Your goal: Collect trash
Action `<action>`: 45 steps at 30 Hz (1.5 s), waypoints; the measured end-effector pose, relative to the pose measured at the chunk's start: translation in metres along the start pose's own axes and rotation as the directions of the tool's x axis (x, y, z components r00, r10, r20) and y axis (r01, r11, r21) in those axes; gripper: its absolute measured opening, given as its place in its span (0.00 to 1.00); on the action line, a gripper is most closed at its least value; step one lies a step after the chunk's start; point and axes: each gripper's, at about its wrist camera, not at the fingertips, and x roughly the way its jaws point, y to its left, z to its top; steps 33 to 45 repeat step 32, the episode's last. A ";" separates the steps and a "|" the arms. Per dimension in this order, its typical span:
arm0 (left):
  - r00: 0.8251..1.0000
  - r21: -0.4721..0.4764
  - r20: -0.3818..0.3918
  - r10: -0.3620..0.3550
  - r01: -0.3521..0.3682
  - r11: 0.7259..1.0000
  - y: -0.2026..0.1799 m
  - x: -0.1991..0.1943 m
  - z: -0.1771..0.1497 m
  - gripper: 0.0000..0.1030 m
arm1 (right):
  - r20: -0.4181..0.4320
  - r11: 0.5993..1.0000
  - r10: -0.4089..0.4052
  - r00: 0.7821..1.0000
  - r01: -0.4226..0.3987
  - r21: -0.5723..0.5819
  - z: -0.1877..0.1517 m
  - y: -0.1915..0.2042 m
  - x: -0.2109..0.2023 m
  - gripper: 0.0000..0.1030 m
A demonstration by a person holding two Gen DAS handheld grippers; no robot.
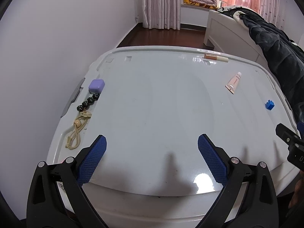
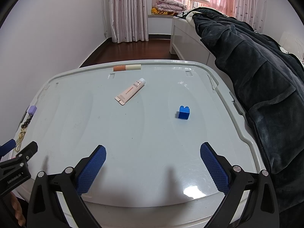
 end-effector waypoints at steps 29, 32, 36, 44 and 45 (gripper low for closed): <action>1.000 0.008 0.008 -0.024 0.024 1.000 -0.005 -0.002 0.000 0.92 | -0.004 1.000 -0.008 1.000 0.008 0.003 0.002 0.001 0.001 0.95; 1.000 -0.002 -0.008 -0.026 0.026 1.000 -0.004 0.001 0.000 0.92 | -0.005 1.000 -0.008 1.000 0.008 0.009 0.001 0.000 0.001 0.95; 1.000 -0.002 -0.008 -0.026 0.026 1.000 -0.004 0.001 0.000 0.92 | -0.005 1.000 -0.008 1.000 0.008 0.009 0.001 0.000 0.001 0.95; 1.000 -0.002 -0.008 -0.026 0.026 1.000 -0.004 0.001 0.000 0.92 | -0.005 1.000 -0.008 1.000 0.008 0.009 0.001 0.000 0.001 0.95; 1.000 -0.002 -0.008 -0.026 0.026 1.000 -0.004 0.001 0.000 0.92 | -0.005 1.000 -0.008 1.000 0.008 0.009 0.001 0.000 0.001 0.95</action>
